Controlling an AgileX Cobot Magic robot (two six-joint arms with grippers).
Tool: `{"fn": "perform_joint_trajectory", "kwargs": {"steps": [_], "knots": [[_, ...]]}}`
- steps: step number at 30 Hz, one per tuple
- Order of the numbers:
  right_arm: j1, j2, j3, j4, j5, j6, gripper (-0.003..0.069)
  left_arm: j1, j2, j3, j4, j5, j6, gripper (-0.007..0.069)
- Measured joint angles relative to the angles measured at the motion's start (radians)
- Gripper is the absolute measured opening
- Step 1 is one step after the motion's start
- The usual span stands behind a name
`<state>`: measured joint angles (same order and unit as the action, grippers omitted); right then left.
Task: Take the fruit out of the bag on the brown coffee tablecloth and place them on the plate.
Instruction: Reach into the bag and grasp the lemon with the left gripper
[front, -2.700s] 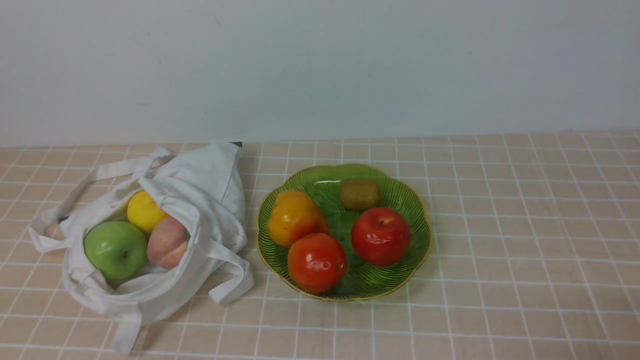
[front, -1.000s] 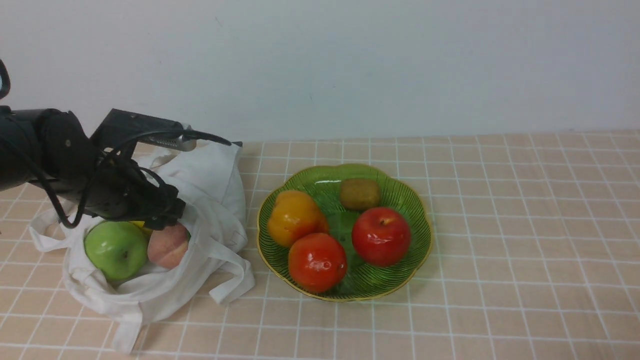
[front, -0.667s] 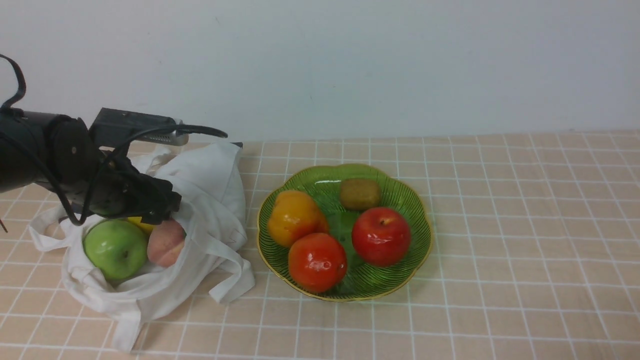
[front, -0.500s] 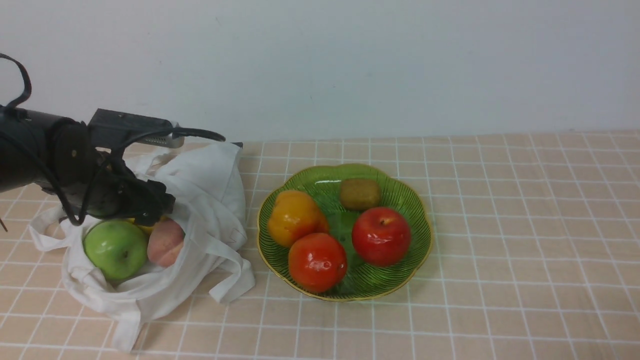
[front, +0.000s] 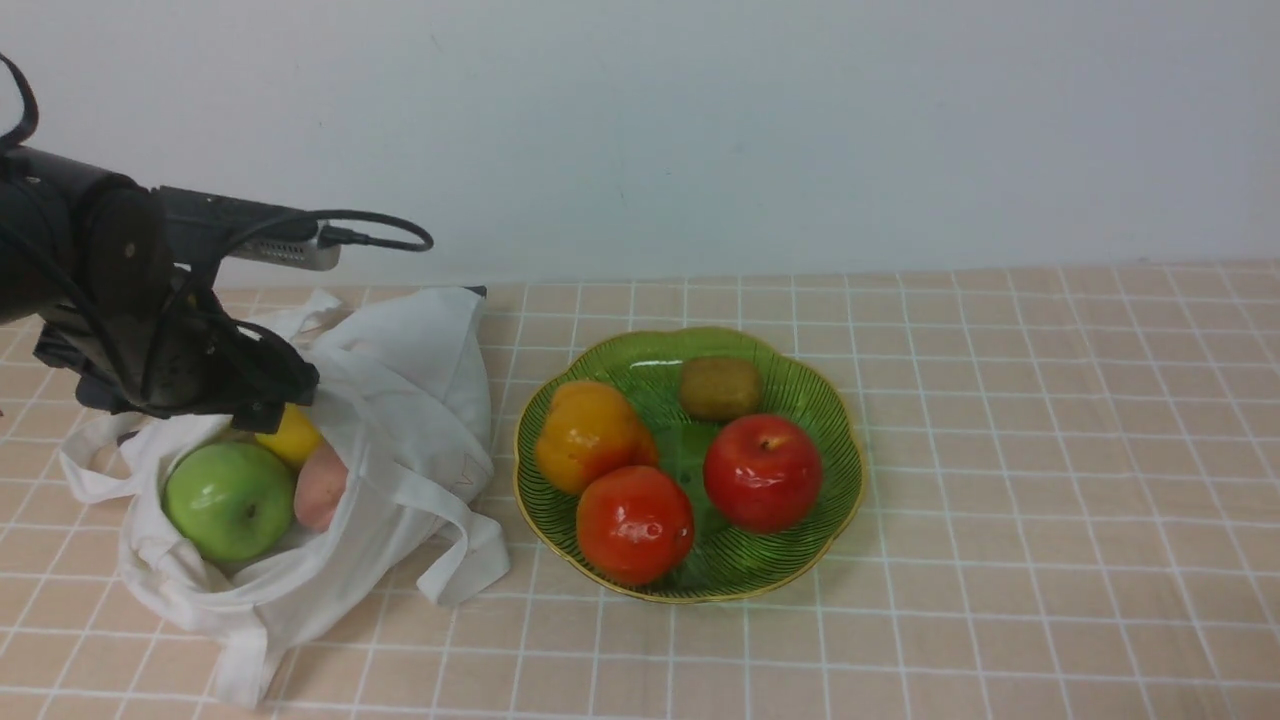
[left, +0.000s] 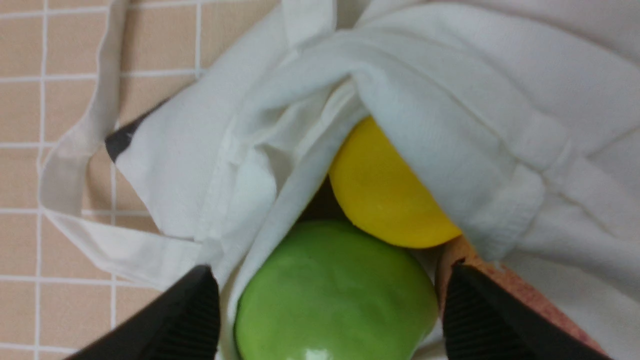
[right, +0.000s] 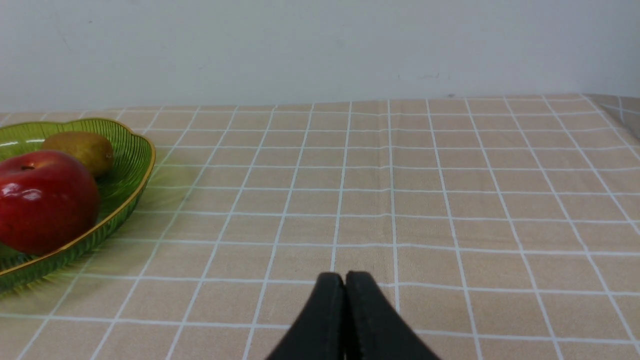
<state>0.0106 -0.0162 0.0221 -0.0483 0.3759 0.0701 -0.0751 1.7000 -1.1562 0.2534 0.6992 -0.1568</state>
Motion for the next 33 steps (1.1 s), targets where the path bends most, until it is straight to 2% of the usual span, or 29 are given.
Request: {"fn": "perform_joint_trajectory", "kwargs": {"steps": [8, 14, 19, 33], "knots": [[0.000, 0.000, 0.000, 0.000, 0.000, 0.000, -0.0014, 0.000, 0.035, 0.000, -0.005, -0.094, 0.008, 0.0538], [0.000, 0.000, 0.000, 0.000, 0.000, 0.000, -0.0014, 0.000, 0.083, 0.000, -0.101, -0.107, 0.011, 0.0538], [0.000, 0.000, 0.000, 0.000, 0.000, 0.000, -0.0014, 0.000, 0.093, 0.000, -0.153, -0.188, 0.053, 0.0538], [0.000, 0.000, 0.000, 0.000, 0.000, 0.000, -0.0014, 0.000, 0.156, -0.003, -0.165, -0.319, 0.063, 0.0538]]}}
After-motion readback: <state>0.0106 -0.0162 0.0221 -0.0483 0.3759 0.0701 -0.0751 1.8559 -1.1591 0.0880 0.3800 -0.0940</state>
